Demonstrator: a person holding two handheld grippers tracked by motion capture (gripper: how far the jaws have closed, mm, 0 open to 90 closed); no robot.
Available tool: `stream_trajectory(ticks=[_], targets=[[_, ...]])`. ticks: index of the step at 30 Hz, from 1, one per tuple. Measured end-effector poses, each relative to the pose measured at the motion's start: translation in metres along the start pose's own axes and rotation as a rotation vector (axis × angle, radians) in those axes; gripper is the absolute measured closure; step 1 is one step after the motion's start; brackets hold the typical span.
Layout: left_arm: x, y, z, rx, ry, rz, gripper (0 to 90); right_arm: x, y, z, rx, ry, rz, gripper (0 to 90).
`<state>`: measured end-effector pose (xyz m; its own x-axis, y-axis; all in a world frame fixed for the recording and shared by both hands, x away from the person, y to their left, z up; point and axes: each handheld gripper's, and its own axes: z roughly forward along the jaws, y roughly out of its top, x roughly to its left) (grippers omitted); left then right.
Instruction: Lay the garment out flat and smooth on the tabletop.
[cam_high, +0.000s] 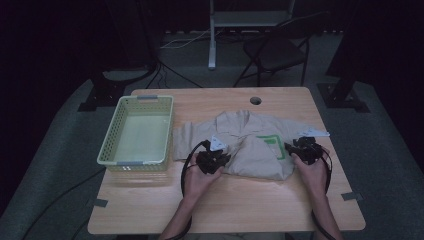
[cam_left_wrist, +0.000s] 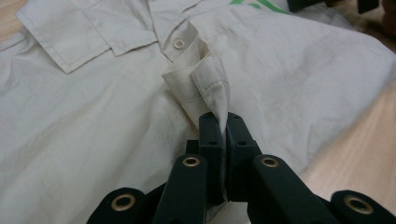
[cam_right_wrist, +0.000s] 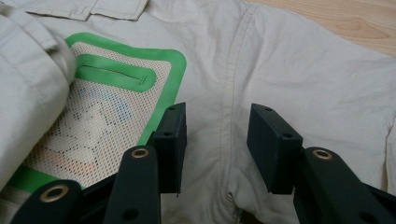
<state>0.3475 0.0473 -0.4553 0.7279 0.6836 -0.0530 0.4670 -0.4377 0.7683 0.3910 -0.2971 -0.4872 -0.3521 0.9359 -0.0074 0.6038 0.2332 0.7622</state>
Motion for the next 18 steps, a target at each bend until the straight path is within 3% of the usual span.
stream_trajectory(ticks=[6, 18], targets=[[-0.003, -0.01, -0.012, -0.013, -0.047, -0.005, 88.4, 0.0, 0.0, 0.0, 0.0, 0.0, 0.001, 56.9], [-0.004, -0.03, -0.029, 0.021, -0.063, 0.014, 88.1, 0.0, 0.001, 0.001, -0.001, -0.009, -0.002, 56.9]])
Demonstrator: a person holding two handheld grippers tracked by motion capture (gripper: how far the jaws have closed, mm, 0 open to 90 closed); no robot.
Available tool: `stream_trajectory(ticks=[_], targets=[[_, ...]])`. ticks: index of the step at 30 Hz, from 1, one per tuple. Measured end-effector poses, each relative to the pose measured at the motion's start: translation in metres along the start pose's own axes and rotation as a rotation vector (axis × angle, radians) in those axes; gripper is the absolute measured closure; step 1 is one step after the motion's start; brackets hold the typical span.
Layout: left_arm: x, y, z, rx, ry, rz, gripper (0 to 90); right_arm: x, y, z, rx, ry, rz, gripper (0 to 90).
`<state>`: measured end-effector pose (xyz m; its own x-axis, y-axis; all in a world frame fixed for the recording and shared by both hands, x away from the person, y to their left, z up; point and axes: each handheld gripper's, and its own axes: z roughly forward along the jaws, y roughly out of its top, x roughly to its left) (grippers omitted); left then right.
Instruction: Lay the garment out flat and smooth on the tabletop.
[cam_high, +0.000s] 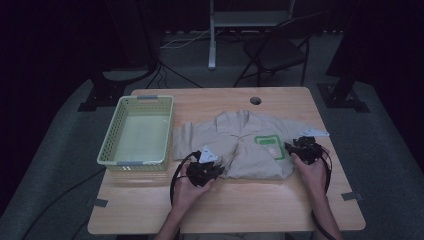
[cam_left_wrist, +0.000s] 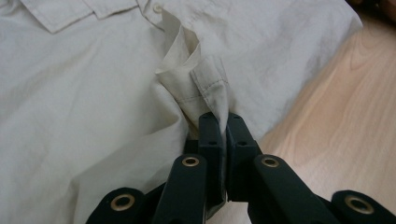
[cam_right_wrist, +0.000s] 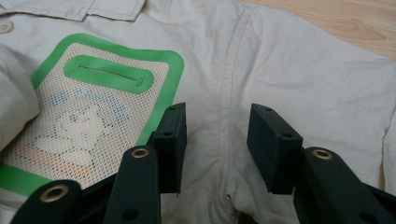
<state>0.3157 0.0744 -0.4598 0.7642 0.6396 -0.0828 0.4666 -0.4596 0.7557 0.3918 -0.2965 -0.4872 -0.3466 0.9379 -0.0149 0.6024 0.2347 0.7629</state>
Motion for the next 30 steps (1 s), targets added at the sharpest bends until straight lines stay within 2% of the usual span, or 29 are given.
stream_trajectory(ticks=[6, 17, 23, 30], targets=[[-0.005, -0.012, -0.007, 0.015, -0.02, 0.004, 87.9, 0.0, 0.0, 0.0, 0.001, -0.004, 0.003, 56.9], [-0.011, -0.017, -0.011, 0.038, -0.033, 0.04, 87.3, -0.002, 0.001, 0.001, 0.003, -0.001, 0.017, 54.8], [-0.012, -0.017, -0.012, 0.055, -0.034, 0.052, 87.0, 0.001, 0.001, -0.001, 0.007, -0.012, -0.001, 53.8], [-0.01, -0.019, -0.009, 0.07, -0.032, 0.043, 86.3, 0.015, 0.01, -0.008, -0.023, 0.069, -0.011, 52.5]])
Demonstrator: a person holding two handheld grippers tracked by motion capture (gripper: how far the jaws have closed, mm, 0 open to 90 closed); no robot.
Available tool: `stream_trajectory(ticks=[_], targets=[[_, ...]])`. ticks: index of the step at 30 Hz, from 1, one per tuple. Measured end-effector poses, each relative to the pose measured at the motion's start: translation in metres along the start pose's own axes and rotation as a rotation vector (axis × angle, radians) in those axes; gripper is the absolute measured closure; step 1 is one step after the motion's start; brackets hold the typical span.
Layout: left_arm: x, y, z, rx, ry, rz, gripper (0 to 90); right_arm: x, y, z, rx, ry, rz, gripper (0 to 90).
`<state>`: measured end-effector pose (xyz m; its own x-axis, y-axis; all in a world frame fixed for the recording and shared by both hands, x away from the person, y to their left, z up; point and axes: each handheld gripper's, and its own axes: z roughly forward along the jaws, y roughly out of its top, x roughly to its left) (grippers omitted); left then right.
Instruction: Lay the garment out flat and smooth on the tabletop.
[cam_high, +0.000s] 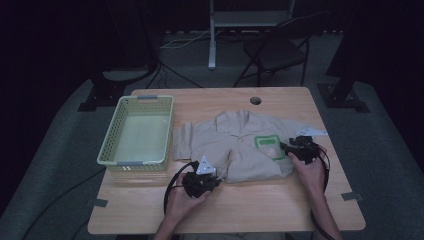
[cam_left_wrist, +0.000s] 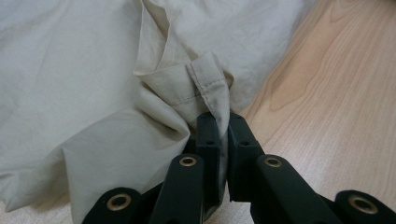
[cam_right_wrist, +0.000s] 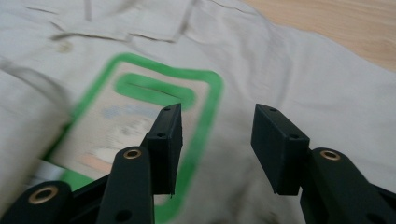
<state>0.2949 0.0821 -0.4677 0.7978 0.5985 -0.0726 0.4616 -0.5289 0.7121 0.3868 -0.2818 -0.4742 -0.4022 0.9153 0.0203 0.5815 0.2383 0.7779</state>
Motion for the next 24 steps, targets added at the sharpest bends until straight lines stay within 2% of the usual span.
stream_trajectory(ticks=[7, 12, 20, 24], targets=[[0.001, -0.001, 0.003, 0.009, 0.008, -0.003, 85.1, 0.018, 0.012, -0.002, -0.012, 0.093, -0.015, 50.9], [0.002, -0.001, 0.003, 0.018, 0.014, -0.007, 85.0, 0.028, 0.018, -0.003, -0.005, 0.131, -0.037, 51.3], [0.003, -0.002, 0.006, 0.037, 0.023, -0.015, 85.0, 0.047, 0.024, -0.001, 0.013, 0.225, -0.079, 52.6], [0.004, -0.002, 0.006, 0.038, 0.022, -0.018, 84.9, 0.054, 0.026, 0.002, 0.021, 0.254, -0.088, 52.7]])
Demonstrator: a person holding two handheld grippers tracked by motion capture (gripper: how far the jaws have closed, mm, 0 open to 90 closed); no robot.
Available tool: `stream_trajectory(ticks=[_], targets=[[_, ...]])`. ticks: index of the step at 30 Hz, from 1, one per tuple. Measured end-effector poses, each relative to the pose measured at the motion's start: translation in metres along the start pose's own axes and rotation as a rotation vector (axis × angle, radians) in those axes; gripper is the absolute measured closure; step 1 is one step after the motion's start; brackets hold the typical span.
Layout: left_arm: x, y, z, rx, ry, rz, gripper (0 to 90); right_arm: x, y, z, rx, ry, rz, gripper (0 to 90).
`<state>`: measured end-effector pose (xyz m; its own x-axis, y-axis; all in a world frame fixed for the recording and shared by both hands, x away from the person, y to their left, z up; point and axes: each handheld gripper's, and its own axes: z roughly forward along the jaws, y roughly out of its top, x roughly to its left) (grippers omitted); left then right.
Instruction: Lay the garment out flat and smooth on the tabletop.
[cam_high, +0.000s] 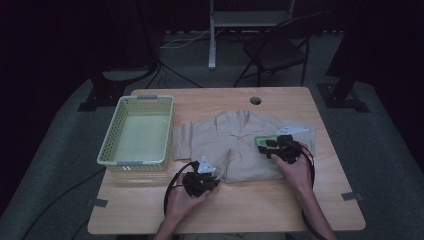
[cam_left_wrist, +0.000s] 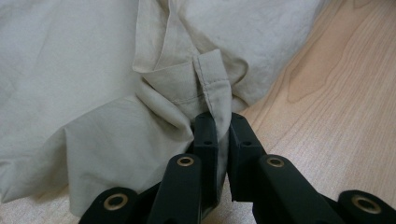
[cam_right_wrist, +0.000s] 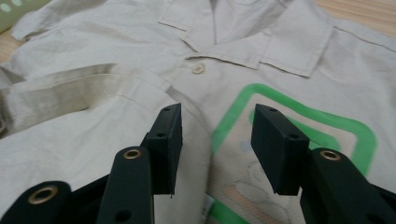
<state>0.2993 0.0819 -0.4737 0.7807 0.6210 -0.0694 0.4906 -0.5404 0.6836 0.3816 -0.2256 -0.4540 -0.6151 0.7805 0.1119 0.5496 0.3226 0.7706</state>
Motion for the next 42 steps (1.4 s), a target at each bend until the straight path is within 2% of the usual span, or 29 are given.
stream_trajectory(ticks=[11, 14, 20, 23, 30, 42], targets=[[0.0, 0.0, 0.0, -0.006, 0.002, -0.004, 82.0, 0.006, -0.003, 0.011, 0.043, 0.088, -0.004, 55.4], [-0.001, 0.0, -0.001, -0.014, 0.0, -0.008, 80.9, 0.006, -0.004, 0.014, 0.061, 0.103, -0.012, 62.8], [-0.002, 0.004, -0.01, -0.055, -0.012, -0.012, 78.2, 0.008, -0.007, 0.014, 0.07, 0.122, -0.063, 82.3], [-0.002, 0.009, -0.016, -0.093, -0.01, -0.014, 76.2, 0.01, -0.008, 0.012, 0.063, 0.127, -0.086, 85.9], [0.005, 0.02, -0.02, -0.151, 0.011, -0.041, 70.8, 0.013, -0.01, 0.005, 0.041, 0.125, -0.128, 87.4], [0.008, 0.034, -0.035, -0.219, 0.017, -0.036, 64.2, 0.02, -0.01, -0.011, -0.026, 0.16, -0.177, 87.3]])
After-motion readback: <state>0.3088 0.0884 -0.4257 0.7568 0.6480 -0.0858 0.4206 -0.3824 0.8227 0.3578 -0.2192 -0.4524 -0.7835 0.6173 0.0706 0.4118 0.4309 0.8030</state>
